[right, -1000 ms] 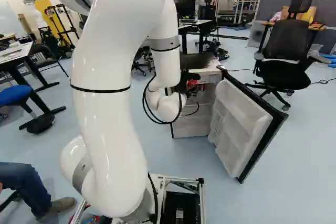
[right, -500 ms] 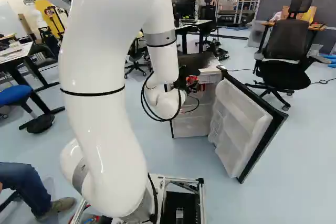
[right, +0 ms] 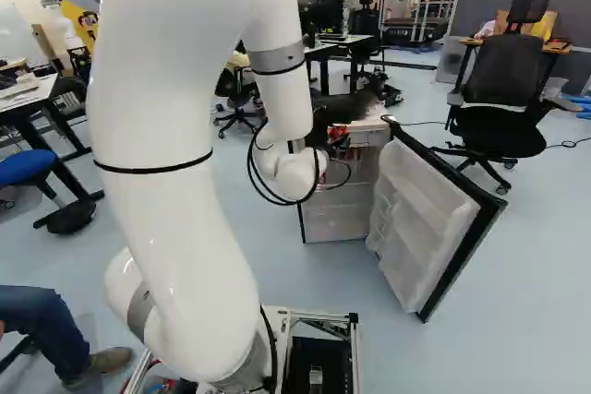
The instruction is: Grab a drink from the fridge
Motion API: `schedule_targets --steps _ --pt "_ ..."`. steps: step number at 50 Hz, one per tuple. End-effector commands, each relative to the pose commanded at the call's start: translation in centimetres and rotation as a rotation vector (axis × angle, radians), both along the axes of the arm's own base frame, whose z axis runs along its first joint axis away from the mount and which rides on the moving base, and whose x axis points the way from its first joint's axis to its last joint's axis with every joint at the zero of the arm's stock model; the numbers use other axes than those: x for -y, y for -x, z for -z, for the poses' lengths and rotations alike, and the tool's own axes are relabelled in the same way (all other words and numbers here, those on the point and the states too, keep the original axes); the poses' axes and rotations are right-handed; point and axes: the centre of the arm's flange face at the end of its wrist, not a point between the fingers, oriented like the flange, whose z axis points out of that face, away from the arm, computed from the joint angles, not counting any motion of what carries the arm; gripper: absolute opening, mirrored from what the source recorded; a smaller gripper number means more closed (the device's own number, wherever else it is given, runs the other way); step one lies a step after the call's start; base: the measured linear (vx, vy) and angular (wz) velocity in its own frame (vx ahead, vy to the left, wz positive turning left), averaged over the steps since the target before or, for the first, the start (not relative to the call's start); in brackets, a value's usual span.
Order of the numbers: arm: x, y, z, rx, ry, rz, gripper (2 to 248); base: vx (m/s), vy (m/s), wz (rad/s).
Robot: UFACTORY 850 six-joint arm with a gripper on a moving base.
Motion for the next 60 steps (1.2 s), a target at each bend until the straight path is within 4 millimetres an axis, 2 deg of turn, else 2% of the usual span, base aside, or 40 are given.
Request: schedule_targets --steps 60 --pt "0.6 -5.8 -4.8 0.049 0.032 -0.034 92 0.000 0.000 0.000"
